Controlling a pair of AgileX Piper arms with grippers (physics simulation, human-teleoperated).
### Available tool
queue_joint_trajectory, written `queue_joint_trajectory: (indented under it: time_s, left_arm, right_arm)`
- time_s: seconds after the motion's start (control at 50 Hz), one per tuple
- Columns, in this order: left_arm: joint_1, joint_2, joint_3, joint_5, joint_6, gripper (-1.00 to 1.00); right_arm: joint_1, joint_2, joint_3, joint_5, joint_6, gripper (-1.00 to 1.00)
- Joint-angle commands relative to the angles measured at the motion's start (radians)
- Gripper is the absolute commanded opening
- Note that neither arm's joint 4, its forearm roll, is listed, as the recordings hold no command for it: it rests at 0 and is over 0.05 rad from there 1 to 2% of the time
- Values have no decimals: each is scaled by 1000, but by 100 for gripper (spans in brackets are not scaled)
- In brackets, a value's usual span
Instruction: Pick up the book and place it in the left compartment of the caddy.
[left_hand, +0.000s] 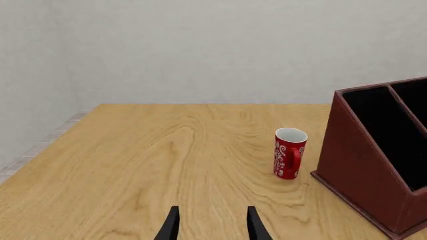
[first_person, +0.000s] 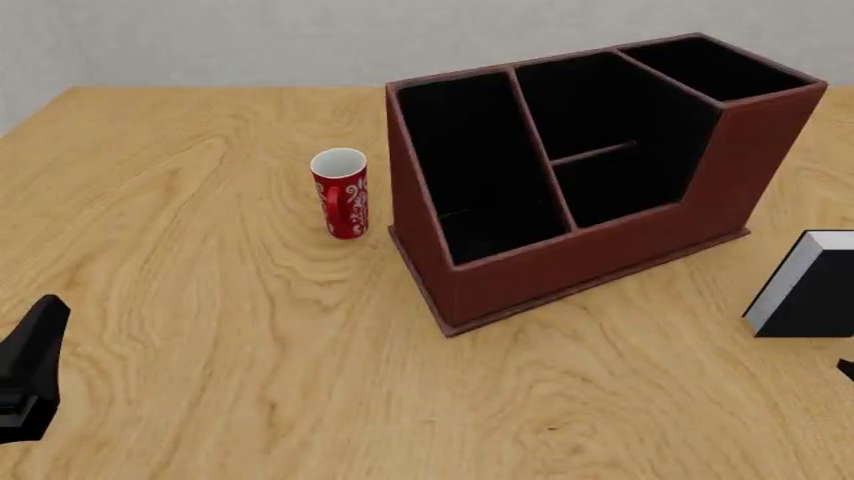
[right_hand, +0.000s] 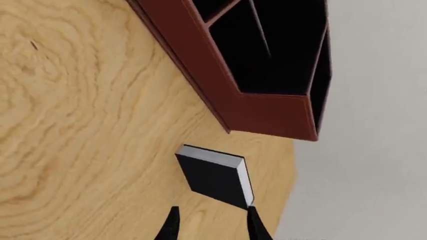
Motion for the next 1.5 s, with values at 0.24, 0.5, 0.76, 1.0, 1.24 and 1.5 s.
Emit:
queue_joint_trajectory:
  time_s: [0.24,0.5,0.76,1.0,1.24,1.5]
  left_arm:
    - [0,0,0,0,0,100]
    - [0,0,0,0,0,100]
    - [0,0,0,0,0,100]
    - [0,0,0,0,0,100]
    - [0,0,0,0,0,100]
    - [0,0,0,0,0,100]
  right_arm:
    - [-60,90,-109,96,-136,100]
    - [-91,173,-142,80,-163,100]
    - [-133,278,-130,6,-218,100]
    - [-186,358,-92,-55,-293,100]
    - [-257,443,-79,-140,-341,100]
    - [-317,541,-151,-182,-377,100]
